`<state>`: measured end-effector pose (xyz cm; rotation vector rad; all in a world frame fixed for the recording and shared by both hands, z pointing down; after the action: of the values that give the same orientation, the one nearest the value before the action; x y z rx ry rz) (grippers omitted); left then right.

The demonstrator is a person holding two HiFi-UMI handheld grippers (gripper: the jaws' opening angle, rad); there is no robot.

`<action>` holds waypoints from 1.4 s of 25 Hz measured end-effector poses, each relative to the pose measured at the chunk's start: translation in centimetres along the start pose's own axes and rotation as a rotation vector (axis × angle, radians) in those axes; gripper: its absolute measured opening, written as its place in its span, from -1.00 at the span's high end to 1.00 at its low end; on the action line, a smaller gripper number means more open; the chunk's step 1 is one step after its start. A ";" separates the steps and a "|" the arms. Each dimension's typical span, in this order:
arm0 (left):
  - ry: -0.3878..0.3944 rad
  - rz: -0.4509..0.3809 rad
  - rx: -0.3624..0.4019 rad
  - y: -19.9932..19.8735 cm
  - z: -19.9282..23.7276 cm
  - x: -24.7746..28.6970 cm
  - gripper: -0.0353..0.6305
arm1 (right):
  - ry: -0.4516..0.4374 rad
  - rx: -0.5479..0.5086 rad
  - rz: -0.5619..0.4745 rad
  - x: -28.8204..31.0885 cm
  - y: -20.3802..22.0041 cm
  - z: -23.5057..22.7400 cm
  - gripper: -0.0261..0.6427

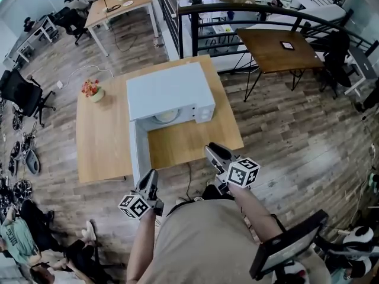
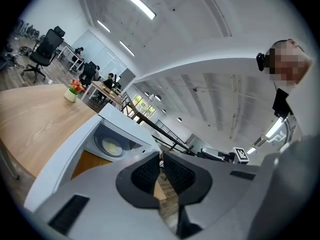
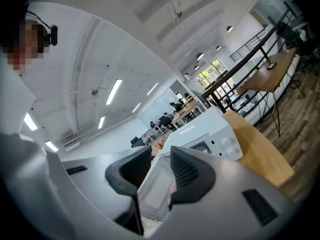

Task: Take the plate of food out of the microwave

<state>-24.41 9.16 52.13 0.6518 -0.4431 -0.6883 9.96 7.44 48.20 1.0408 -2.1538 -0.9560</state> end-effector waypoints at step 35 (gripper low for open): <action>-0.175 -0.056 -0.055 5.0 -5.7 10.4 0.88 | -0.089 0.072 0.130 -1.3 -5.0 -13.9 0.60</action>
<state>-11.78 7.10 53.11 0.5564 -0.5670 -0.8112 22.81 1.37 52.25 0.8936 -2.3132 -0.8846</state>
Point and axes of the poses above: the fingertips, and each gripper's own axes: x forward along the fingers, z to its left, y out of its underside, the point moved 9 cm from there along -x, backward along the fingers, and after that the axes turned 4 degrees about -x, right-handed, at the moved point
